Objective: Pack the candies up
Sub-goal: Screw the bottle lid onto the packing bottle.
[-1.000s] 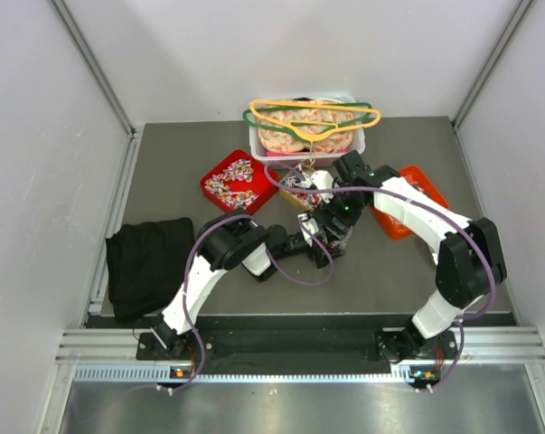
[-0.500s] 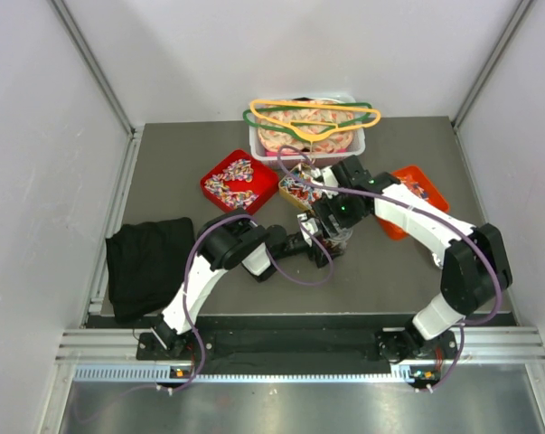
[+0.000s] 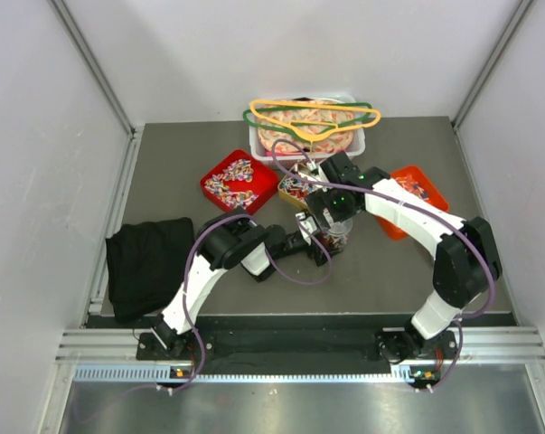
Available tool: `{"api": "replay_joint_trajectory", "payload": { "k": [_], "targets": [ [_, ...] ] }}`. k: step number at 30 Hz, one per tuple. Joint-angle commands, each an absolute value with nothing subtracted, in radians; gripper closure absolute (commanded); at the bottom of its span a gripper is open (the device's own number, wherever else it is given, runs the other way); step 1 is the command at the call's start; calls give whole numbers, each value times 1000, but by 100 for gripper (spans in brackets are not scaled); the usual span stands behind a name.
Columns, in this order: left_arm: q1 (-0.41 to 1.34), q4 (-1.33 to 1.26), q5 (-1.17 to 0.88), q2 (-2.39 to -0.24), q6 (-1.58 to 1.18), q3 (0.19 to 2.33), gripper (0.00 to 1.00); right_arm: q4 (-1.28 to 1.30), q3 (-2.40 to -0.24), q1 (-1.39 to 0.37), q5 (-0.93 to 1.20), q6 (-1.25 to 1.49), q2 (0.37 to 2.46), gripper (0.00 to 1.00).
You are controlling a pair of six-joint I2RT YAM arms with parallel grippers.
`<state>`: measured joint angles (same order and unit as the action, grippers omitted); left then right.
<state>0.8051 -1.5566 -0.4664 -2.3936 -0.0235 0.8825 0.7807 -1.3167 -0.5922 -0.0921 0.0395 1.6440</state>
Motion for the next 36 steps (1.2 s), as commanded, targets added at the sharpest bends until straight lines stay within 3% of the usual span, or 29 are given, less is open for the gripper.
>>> {"api": "replay_joint_trajectory", "payload": {
  "k": [1, 15, 23, 36],
  "targets": [
    [842, -1700, -508, -2450, -43, 853, 3, 632, -1312, -644, -107, 16, 1605, 1],
    [844, -1698, -506, -2447, -38, 850, 2, 707, -1290, -581, 230, -221, 1569, 1],
    [845, -1698, -508, -2445, -37, 850, 3, 664, -1304, -543, 179, -300, 1531, 1],
    [844, -1700, -509, -2447, -37, 850, 3, 974, -1373, -463, 336, -791, 1572, 1]
  ]
}}
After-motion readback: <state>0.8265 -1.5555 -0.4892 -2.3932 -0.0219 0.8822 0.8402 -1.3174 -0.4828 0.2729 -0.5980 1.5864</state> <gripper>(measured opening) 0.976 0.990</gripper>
